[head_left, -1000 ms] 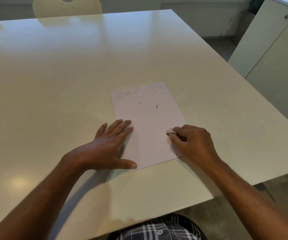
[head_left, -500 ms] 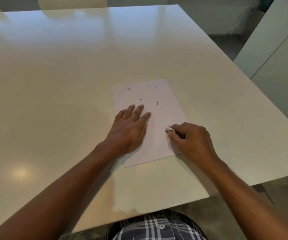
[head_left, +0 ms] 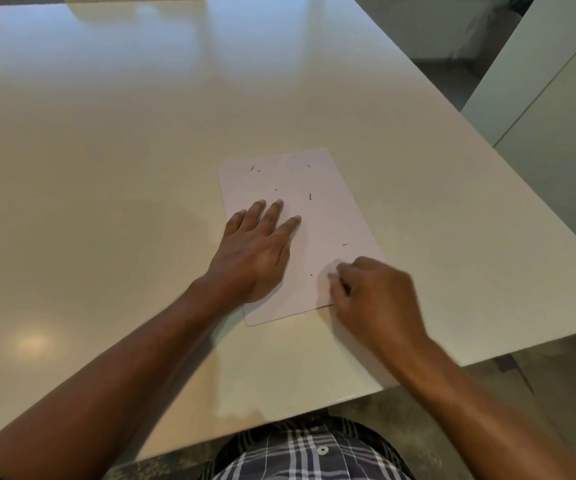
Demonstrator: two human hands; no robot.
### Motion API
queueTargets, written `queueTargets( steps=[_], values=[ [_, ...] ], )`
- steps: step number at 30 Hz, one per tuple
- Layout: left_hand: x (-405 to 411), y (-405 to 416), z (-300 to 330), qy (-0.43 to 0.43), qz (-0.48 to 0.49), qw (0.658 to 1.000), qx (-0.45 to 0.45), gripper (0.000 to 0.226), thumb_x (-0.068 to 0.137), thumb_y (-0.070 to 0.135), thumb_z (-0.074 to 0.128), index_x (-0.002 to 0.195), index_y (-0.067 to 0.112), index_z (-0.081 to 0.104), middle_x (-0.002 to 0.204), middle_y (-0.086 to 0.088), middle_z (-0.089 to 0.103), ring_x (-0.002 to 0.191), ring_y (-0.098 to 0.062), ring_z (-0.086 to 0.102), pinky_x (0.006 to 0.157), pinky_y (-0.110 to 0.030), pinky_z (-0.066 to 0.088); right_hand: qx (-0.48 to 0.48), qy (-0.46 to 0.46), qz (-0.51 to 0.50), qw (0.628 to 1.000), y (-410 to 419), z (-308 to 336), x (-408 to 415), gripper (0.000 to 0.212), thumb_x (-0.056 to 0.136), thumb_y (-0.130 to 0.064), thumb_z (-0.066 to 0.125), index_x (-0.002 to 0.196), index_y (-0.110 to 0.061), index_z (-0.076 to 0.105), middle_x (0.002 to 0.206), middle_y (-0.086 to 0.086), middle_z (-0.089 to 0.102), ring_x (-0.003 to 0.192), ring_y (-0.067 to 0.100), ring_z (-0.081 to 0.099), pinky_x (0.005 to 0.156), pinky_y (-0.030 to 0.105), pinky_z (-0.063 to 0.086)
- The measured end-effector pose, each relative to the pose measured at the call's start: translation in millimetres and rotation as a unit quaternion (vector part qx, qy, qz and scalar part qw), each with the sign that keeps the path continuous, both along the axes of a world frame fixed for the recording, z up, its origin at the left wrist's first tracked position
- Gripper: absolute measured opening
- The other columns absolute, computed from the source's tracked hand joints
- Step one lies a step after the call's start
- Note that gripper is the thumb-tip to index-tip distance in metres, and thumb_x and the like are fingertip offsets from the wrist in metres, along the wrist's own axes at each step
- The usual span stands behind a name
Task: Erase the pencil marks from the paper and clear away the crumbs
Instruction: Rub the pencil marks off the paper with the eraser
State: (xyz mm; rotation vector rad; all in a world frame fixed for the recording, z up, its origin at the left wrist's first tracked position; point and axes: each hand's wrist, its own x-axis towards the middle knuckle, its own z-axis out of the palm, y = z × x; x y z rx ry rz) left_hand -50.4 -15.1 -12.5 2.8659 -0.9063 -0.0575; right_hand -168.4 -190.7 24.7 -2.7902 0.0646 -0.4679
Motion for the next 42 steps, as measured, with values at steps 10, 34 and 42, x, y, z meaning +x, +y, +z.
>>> queueTargets(
  steps=[10,34,42],
  values=[
    [0,-1,1,-0.001,0.002,1.000,0.005,0.054,0.105,0.037,0.016,0.158,0.032,0.016,0.168,-0.005,0.007,0.154,-0.028,0.001,0.123,-0.044,0.004,-0.017,-0.008,-0.032,0.999,-11,0,2,0.017,0.081,-0.022,0.064,0.066,-0.015,0.069,0.059,-0.001,0.054,0.051,0.025,0.053,0.046,0.028,0.038],
    [1,-1,2,0.000,-0.005,1.000,-0.003,0.054,0.104,0.037,0.013,0.158,0.034,0.015,0.168,-0.006,0.007,0.154,-0.029,0.001,0.123,-0.045,0.005,-0.029,-0.009,-0.013,0.999,-13,2,11,0.019,0.084,-0.024,0.061,0.069,-0.015,0.069,0.062,0.000,0.056,0.054,0.026,0.056,0.046,0.030,0.042],
    [-1,2,1,-0.010,-0.016,0.999,-0.027,0.052,0.102,0.034,0.018,0.152,0.044,0.030,0.166,-0.009,0.015,0.153,-0.032,0.008,0.120,-0.046,0.008,-0.030,-0.015,-0.022,0.999,-36,0,29,0.016,0.082,-0.024,0.065,0.069,-0.016,0.070,0.061,0.001,0.056,0.055,0.029,0.059,0.047,0.028,0.042]
  ],
)
